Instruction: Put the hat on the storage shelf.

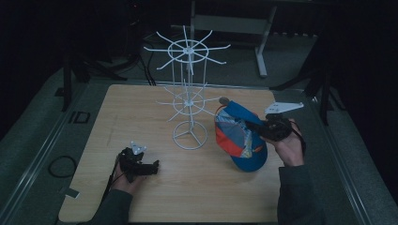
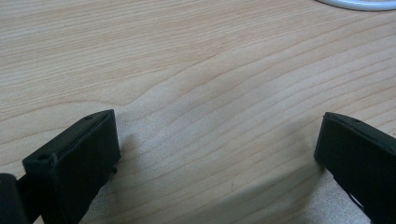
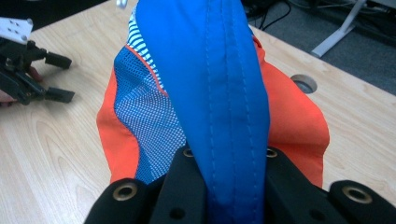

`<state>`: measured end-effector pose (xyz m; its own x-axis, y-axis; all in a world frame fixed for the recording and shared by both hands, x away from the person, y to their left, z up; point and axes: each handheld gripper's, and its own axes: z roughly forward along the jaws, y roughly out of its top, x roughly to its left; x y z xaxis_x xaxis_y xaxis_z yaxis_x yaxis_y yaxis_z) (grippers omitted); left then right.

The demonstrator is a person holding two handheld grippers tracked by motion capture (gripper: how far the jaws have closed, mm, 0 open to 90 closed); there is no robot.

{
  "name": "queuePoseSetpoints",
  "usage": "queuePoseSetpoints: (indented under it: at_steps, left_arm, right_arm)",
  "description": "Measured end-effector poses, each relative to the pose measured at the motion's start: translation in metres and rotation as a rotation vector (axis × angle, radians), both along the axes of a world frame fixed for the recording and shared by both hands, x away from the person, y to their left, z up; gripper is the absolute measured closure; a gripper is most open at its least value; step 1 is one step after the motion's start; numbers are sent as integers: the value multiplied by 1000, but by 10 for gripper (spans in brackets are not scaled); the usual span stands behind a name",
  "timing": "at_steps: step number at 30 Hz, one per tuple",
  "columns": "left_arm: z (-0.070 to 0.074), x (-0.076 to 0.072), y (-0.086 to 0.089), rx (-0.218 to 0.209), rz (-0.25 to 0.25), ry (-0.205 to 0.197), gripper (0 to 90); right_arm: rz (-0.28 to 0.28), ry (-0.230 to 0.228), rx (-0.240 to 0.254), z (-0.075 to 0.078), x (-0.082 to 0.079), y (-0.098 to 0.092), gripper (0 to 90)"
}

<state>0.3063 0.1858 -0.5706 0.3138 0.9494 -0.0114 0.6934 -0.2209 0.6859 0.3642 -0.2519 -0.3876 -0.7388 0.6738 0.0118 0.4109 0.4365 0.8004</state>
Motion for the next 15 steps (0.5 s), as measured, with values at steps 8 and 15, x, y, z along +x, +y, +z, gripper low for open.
queuePoseSetpoints:
  at_steps: [8,15]
  left_arm:
    - [0,0,0,2,-2,1,1]
    - [0,0,0,2,-2,1,1]
  right_arm:
    - [-9,-23,16,11,-3,-6,881]
    - [-15,-37,23,16,-5,-9,880]
